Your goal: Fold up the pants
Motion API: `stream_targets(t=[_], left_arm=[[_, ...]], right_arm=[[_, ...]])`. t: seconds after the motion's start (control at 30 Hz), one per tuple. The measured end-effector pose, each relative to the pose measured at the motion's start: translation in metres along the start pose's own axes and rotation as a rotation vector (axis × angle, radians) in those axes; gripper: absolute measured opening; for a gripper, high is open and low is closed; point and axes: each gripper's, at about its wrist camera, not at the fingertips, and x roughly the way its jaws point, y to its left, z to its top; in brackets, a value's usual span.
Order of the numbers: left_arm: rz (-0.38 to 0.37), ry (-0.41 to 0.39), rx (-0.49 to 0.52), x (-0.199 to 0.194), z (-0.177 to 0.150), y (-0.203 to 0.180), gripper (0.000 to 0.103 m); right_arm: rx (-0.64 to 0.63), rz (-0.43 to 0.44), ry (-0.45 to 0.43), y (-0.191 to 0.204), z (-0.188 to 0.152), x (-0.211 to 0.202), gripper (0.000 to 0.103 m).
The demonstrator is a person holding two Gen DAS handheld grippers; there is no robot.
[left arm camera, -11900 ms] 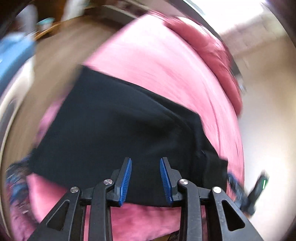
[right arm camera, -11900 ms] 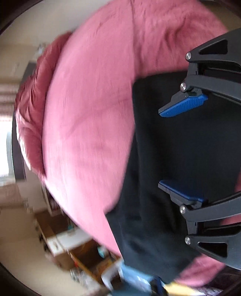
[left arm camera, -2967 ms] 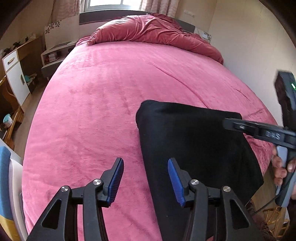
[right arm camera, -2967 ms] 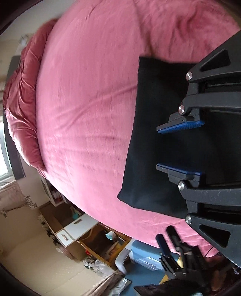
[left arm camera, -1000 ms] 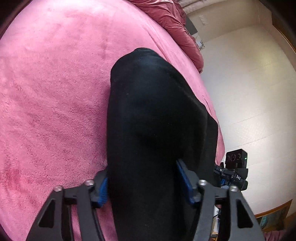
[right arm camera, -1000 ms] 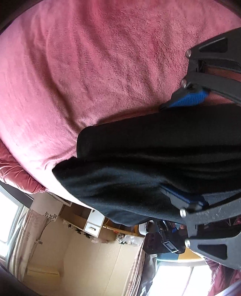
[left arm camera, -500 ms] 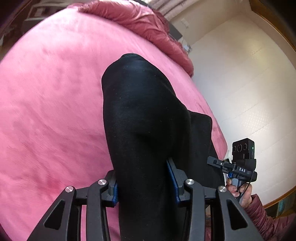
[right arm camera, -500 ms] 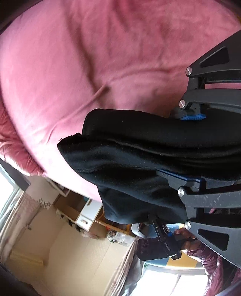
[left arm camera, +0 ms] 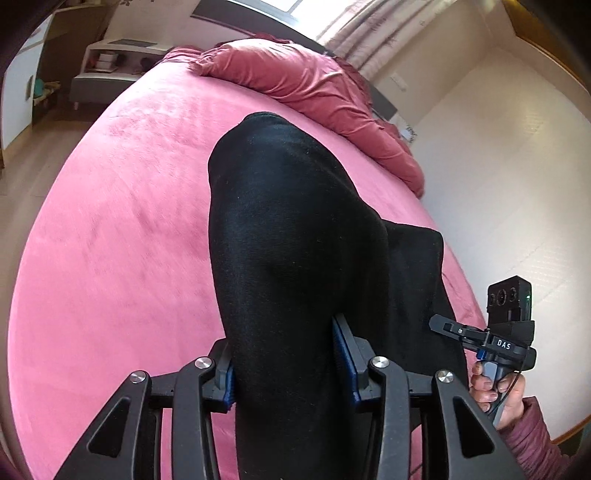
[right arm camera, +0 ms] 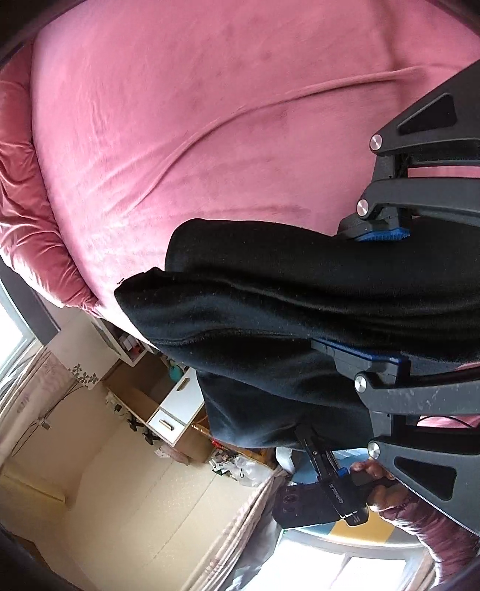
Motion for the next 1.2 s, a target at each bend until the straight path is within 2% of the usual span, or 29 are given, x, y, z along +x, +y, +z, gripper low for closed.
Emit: stream_targets(t=[0.17, 0.23, 0.3, 0.37, 0.47, 0.57, 0.63, 0.8, 1.0, 1.2], left_arm=[[0.047, 0.053, -0.016, 0.029, 0.014, 0.022, 0.047], [0.079, 0.092, -0.059, 0.046, 0.016, 0.037, 0.049], [0.106, 0.109, -0.082, 0.058, 0.014, 0.048, 0.059], [0.105, 0.098, -0.106, 0.063, 0.008, 0.058, 0.066], [0.150, 0.056, -0.032, 0.063, -0.001, 0.051, 0.071], [0.143, 0.057, -0.070, 0.063, 0.001, 0.050, 0.071], [0.184, 0.042, -0.056, 0.053, 0.003, 0.053, 0.072], [0.410, -0.032, 0.052, 0.046, 0.002, 0.013, 0.073], [0.480, -0.097, 0.055, 0.031, -0.012, -0.013, 0.073], [0.506, -0.155, 0.061, 0.013, -0.026, -0.027, 0.073]], right_arm=[[0.018, -0.025, 0.033, -0.009, 0.021, 0.030, 0.043], [0.027, -0.036, 0.050, -0.015, 0.025, 0.040, 0.043], [0.045, -0.050, 0.072, -0.026, 0.028, 0.053, 0.043], [0.066, -0.054, 0.106, -0.038, 0.025, 0.063, 0.046], [0.112, -0.025, 0.095, -0.056, 0.019, 0.076, 0.052], [0.121, 0.000, 0.075, -0.061, 0.013, 0.072, 0.054], [0.117, -0.006, 0.079, -0.059, 0.011, 0.068, 0.057], [0.109, -0.086, 0.075, -0.040, 0.012, 0.062, 0.067], [0.064, -0.193, 0.041, -0.021, 0.008, 0.045, 0.069], [0.039, -0.296, -0.019, -0.006, -0.001, 0.021, 0.070]])
